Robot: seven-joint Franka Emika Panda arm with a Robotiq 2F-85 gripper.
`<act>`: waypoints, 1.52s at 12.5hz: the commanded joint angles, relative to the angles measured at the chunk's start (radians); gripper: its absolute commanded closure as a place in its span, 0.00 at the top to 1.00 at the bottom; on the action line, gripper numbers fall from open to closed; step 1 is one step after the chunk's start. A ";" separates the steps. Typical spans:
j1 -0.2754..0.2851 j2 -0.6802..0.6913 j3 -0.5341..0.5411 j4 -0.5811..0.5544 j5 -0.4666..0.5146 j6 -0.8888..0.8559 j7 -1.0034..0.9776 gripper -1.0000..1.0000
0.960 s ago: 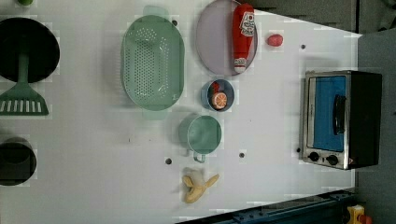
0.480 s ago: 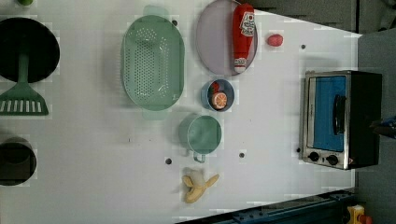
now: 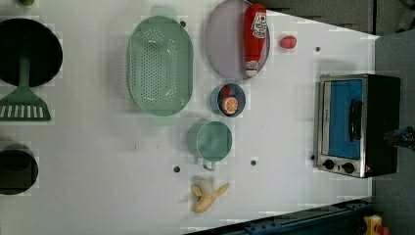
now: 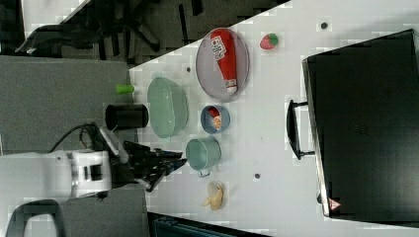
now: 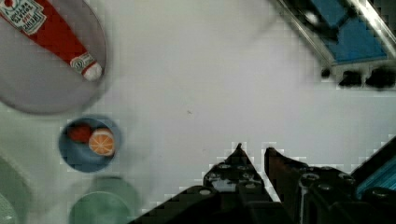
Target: Flap open oven.
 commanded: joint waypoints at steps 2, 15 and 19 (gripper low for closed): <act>-0.047 0.048 -0.126 -0.036 0.009 0.127 -0.552 0.17; -0.067 0.347 -0.275 -0.166 0.009 0.635 -0.979 0.17; -0.065 0.404 -0.270 -0.188 0.009 0.708 -0.979 0.17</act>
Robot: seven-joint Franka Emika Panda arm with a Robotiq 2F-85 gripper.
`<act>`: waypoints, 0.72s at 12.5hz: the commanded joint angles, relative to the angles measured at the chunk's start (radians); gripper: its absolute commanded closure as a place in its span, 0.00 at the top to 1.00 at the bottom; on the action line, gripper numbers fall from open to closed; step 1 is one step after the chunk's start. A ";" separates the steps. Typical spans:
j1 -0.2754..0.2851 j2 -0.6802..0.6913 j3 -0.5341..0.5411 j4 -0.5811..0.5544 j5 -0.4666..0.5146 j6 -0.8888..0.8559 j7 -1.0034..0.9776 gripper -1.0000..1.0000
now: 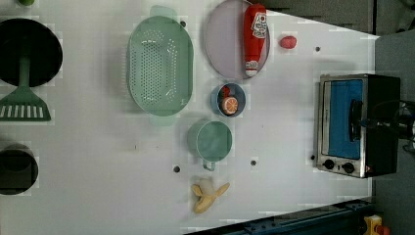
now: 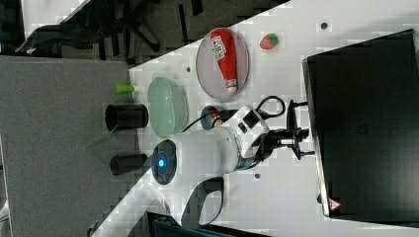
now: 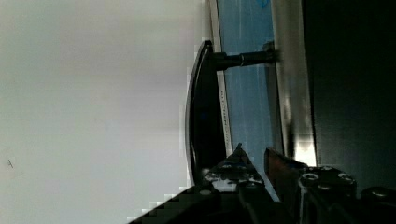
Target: Flap open oven.
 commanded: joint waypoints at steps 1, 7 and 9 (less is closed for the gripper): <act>0.004 0.009 0.005 -0.005 -0.001 0.032 -0.041 0.17; 0.066 0.018 0.021 -0.020 -0.181 0.044 0.109 0.17; 0.092 0.018 0.027 -0.032 -0.286 0.044 0.238 0.17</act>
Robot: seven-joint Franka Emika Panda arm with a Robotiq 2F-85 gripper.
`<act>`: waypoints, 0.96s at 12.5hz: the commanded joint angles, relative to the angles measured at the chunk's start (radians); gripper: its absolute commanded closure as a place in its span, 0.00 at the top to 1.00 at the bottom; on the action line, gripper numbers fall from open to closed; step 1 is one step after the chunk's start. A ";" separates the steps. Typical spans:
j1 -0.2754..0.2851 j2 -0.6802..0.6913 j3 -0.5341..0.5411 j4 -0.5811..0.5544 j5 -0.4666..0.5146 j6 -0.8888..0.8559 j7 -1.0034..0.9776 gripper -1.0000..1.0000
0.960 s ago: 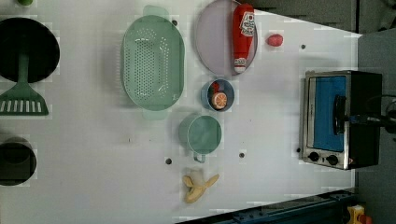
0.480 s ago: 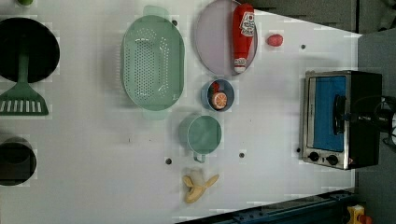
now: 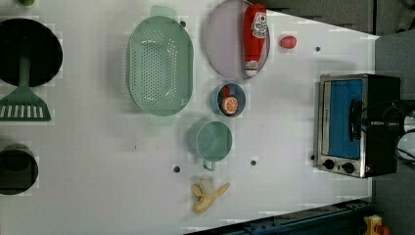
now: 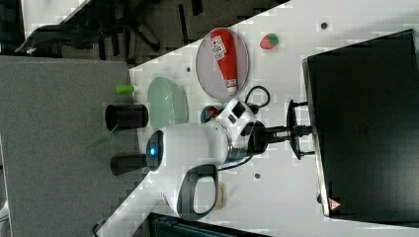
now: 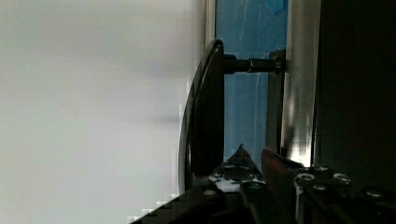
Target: Flap open oven.
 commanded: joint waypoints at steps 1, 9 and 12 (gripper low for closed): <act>0.062 -0.003 0.029 -0.034 -0.109 0.002 0.212 0.17; 0.132 0.057 0.132 -0.084 -0.336 -0.001 0.574 0.17; 0.161 0.125 0.166 -0.082 -0.424 -0.001 0.729 0.17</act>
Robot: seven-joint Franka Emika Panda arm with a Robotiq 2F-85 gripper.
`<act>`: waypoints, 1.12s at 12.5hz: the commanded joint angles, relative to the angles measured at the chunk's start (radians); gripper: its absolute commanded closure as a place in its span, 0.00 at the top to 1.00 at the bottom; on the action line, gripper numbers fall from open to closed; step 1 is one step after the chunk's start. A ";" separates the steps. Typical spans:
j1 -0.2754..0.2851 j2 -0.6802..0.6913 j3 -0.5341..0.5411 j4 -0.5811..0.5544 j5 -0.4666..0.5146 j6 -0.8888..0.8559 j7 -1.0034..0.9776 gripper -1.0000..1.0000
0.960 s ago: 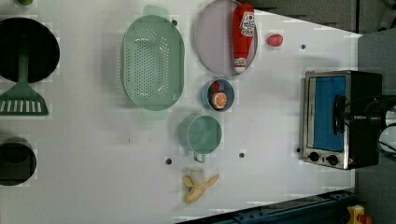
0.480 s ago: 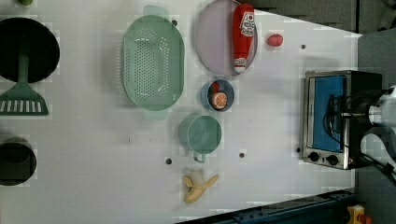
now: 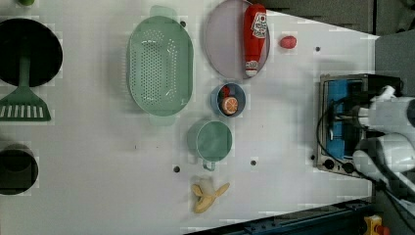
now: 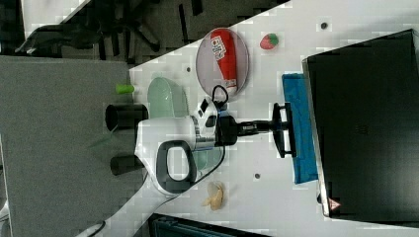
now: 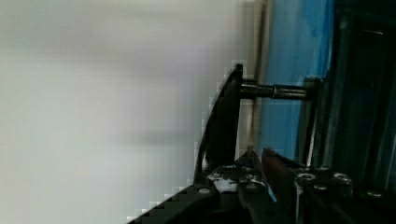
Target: Flap open oven.
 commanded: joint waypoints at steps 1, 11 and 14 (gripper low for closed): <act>0.078 0.098 0.031 -0.018 -0.064 0.001 0.252 0.17; 0.186 0.314 0.049 0.087 -0.204 -0.006 0.568 0.17; 0.185 0.221 0.050 0.121 -0.102 0.003 0.568 0.17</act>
